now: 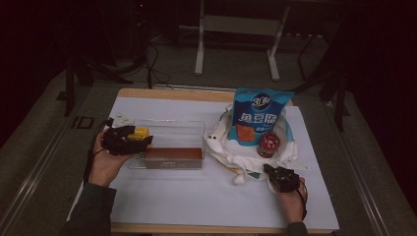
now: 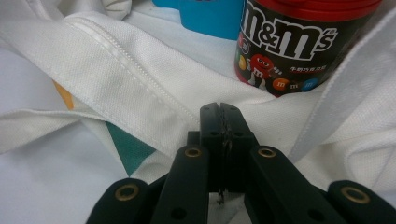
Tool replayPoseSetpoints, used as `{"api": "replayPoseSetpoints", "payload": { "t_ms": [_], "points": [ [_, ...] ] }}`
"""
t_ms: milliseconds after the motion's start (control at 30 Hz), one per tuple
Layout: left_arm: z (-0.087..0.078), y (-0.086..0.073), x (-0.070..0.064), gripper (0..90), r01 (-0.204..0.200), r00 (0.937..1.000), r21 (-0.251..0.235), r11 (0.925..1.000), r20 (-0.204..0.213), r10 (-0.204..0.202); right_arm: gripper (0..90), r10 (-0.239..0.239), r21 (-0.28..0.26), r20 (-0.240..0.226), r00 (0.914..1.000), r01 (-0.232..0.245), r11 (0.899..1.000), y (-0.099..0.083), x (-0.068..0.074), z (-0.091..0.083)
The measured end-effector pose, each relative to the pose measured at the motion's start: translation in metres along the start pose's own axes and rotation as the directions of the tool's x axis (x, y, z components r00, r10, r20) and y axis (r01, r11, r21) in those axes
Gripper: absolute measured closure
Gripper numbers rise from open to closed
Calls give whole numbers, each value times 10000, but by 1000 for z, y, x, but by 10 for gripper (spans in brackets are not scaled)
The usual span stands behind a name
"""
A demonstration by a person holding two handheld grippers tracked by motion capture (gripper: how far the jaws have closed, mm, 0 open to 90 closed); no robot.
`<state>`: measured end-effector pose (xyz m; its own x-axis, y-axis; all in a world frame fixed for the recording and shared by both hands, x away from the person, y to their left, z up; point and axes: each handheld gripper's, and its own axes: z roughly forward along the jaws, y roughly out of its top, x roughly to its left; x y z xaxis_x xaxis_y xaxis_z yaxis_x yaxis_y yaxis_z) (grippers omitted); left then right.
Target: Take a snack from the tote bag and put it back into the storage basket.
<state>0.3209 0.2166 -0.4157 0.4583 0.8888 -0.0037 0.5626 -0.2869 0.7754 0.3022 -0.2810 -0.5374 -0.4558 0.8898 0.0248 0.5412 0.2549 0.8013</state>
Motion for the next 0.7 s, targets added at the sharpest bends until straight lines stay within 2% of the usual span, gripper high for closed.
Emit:
{"api": "replayPoseSetpoints", "payload": {
  "t_ms": [200, 267, 333, 467, 500, 633, 700],
  "points": [
    [5, 4, -6, 270, -201, 9992, 13, 9998, 344, 200, 891, -32, -10, 13, 10000, 32, 10000, 0, 0, 0],
    [5, 4, -9, 277, -300, 9991, -202, 9993, 307, 306, 891, -31, -9, 10, 10000, 31, 10000, 0, 0, 0],
    [4, 4, -11, 307, -264, 9985, -309, 9992, 472, 279, 891, -13, 1, 8, 10000, 13, 10000, 0, 0, 0],
    [5, 5, -13, 310, -318, 9973, -286, 9991, 647, 335, 891, -49, -7, 22, 10000, 49, 10000, 0, 0, 0],
    [7, 5, -16, 310, -352, 9961, -272, 9990, 795, 373, 891, -30, -1, 15, 10000, 30, 10000, 0, 0, 0],
    [11, 5, -21, 295, -589, 9952, -165, 9981, 778, 600, 890, -45, -12, 19, 10000, 45, 10000, 0, 0, 0],
    [12, 4, -23, 297, -620, 9938, -220, 9978, 910, 637, 890, -54, -10, 31, 10000, 54, 10000, 0, 0, 0]
  ]
}}
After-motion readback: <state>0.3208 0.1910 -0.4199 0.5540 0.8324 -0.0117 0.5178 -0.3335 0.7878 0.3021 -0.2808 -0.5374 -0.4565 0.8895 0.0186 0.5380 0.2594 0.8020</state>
